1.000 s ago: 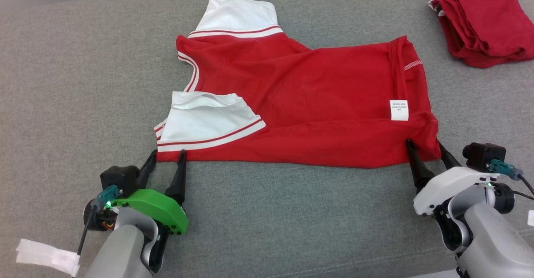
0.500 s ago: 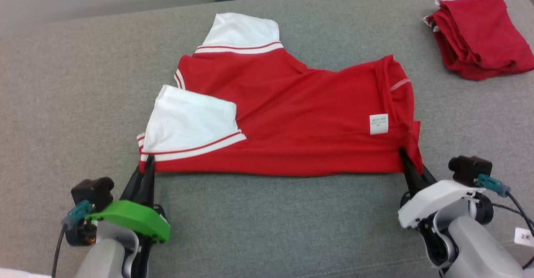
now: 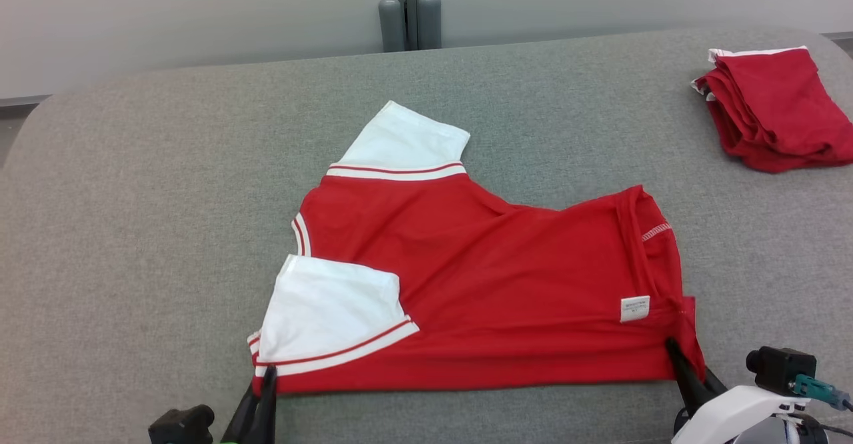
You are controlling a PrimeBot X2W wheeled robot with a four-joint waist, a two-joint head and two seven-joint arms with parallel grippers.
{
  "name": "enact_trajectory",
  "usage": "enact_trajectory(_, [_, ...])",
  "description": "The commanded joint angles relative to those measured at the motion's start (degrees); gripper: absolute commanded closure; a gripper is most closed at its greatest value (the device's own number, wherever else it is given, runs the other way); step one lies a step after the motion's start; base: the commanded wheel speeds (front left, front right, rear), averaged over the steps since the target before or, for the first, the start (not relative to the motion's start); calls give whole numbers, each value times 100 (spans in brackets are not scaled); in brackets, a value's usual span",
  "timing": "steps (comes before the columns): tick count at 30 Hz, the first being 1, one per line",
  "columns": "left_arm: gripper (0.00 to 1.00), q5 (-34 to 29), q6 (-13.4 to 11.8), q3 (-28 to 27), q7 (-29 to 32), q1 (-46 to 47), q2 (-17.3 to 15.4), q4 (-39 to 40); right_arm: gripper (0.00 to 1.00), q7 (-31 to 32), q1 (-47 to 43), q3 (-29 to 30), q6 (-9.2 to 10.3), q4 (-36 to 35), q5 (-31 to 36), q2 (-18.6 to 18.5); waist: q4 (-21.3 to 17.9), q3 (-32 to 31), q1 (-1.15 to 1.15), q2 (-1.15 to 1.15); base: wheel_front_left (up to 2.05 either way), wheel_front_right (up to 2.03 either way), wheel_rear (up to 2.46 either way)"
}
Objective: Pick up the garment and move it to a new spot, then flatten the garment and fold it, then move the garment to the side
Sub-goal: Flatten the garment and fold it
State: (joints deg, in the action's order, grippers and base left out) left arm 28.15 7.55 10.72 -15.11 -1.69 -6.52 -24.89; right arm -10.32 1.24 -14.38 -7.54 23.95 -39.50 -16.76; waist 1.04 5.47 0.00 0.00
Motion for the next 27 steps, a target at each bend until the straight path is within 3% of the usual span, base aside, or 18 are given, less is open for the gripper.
enact_trajectory(1, [85,-74,-9,-23,-1,-19,-3,-5,64,54,-85,55,9,-42,54,3,17,-26,0,0,0,0,0])
enact_trajectory(2, [49,-97,-9,-36,-1,-6,37,-16,0,73,-96,113,9,-82,90,49,13,-36,0,0,0,0,0])
enact_trajectory(3, [0,-108,-9,-43,-1,15,62,-32,0,99,-114,147,9,-102,113,85,9,-46,0,0,0,0,0])
enact_trajectory(13, [0,-690,-22,-480,0,281,168,532,0,-344,-83,875,5,-622,967,390,-66,-193,0,0,0,0,0])
enact_trajectory(27, [0,-1662,-12,-1202,0,567,46,1620,0,-486,-220,1293,5,-2040,2248,807,-94,-298,0,0,0,0,0])
